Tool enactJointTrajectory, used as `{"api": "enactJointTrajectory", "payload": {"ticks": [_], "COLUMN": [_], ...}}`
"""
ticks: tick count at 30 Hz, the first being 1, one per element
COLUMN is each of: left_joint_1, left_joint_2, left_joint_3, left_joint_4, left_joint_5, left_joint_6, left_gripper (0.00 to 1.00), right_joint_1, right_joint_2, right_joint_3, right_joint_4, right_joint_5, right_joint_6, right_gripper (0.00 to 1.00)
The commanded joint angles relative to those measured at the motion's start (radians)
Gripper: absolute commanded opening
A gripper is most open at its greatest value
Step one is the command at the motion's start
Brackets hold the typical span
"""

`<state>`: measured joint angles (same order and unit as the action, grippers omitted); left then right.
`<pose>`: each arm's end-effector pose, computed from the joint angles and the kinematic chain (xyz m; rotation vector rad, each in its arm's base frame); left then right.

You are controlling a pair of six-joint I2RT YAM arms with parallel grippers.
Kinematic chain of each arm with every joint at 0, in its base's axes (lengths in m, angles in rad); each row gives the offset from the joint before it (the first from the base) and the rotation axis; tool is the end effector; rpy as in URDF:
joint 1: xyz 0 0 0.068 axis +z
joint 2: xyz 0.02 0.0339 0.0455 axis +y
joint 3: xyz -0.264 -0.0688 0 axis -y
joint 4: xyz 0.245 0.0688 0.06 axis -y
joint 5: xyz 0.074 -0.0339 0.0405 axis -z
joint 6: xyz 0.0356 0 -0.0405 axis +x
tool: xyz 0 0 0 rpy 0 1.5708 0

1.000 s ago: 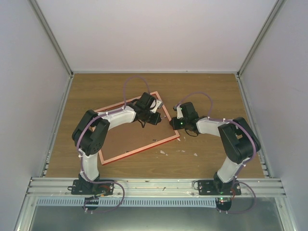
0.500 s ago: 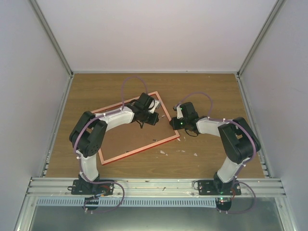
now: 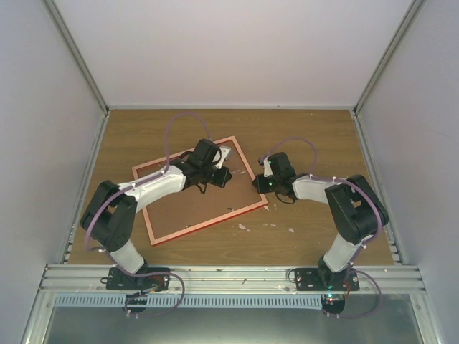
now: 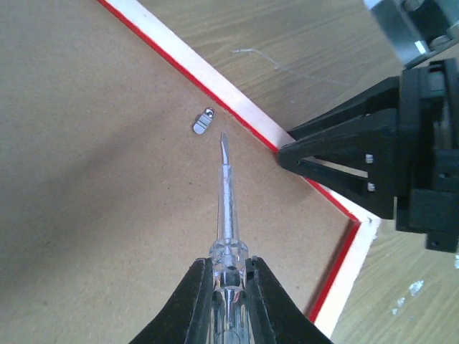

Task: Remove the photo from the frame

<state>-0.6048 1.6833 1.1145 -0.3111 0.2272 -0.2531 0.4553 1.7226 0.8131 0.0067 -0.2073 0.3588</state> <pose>0.2896 -0.2099 0.2107 0.5449 2.4730 -0.6412 0.2888 0.1496 0.1325 -0.2145 2.5370 0.5926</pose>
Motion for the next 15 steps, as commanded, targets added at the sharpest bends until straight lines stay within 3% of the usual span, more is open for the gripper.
{"api": "enactJointTrajectory", "payload": {"ticks": [1,15], "left_joint_1": [0.02,0.11], "left_joint_2": [-0.103,-0.36], "left_joint_3": [-0.071,-0.263], "left_joint_4": [0.08,0.133], "left_joint_5": [-0.025,-0.064], "left_joint_6": [-0.036,-0.117], "left_gripper": [0.0,0.0], "right_joint_1": [-0.013,-0.137], "right_joint_2": [-0.001,-0.206], "right_joint_3": [-0.056,-0.187], "right_joint_4": [-0.108,-0.161], "right_joint_5": [0.058,0.183], "right_joint_6": [0.062,0.221], "right_gripper": [0.01,0.02]}}
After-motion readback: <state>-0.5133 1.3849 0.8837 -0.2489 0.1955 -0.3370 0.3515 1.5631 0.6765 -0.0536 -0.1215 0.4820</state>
